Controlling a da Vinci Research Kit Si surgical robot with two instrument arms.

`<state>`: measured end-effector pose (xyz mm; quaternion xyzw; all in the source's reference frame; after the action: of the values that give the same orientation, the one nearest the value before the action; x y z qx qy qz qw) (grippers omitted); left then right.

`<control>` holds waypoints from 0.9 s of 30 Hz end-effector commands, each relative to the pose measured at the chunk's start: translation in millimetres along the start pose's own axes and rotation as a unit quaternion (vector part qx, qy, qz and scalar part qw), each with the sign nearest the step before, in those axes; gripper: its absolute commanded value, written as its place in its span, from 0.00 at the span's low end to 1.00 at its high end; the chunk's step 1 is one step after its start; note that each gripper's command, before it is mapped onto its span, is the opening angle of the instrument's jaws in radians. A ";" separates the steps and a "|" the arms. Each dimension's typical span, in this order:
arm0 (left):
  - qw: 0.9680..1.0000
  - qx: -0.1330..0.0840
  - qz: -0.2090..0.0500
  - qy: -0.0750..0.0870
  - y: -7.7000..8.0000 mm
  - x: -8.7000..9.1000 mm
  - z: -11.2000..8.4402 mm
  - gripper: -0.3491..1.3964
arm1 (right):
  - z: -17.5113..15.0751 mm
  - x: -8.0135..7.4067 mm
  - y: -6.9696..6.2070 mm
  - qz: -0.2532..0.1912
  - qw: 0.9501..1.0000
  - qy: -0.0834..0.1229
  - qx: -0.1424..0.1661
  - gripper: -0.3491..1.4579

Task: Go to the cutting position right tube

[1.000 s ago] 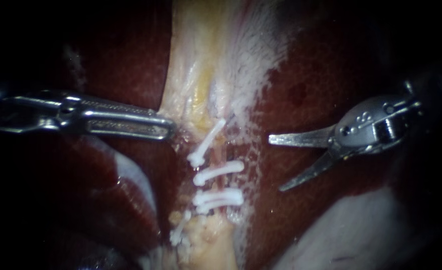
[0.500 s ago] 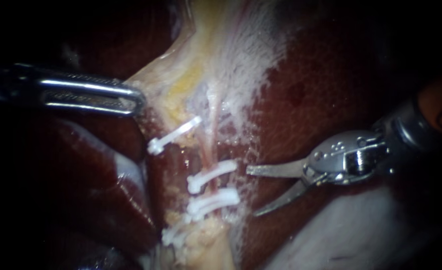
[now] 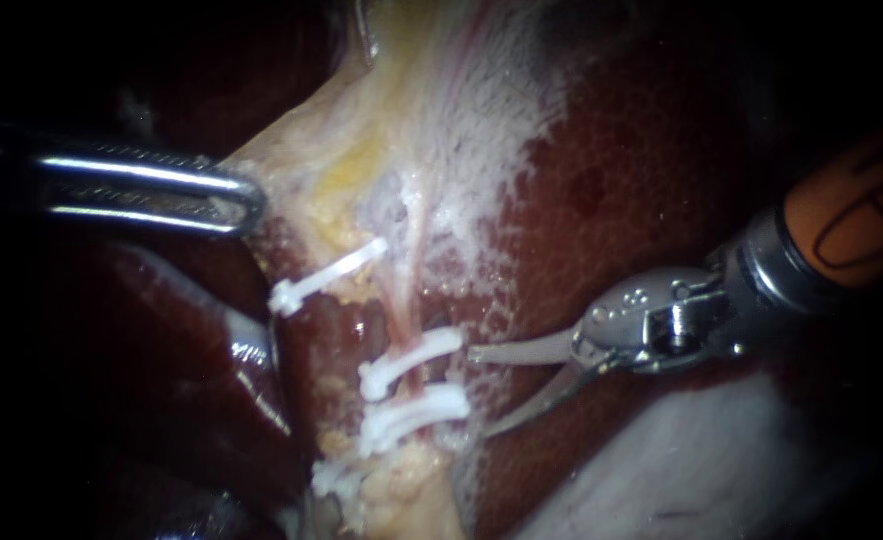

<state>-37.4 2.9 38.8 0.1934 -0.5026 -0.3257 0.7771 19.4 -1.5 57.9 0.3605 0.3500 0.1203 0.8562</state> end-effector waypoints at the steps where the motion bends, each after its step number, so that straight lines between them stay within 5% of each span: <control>1: 1.000 0.000 0.000 0.000 0.0 0.0 0.0 0.00 | 0.0 0.0 0.1 0.003 1.000 0.000 -0.001 0.43; 8: 1.000 -0.001 0.000 0.000 0.0 0.1 0.1 0.00 | 0.5 0.5 0.3 0.013 1.000 0.000 -0.002 0.31; 27: 1.000 -0.002 0.001 0.000 -0.1 0.3 0.3 0.00 | 4.1 1.9 0.9 0.016 1.000 -0.006 0.003 0.28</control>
<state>-37.7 2.5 39.0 0.1915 -0.5025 -0.3259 0.7776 23.8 -2.2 59.7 0.3693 0.3389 0.1288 0.8557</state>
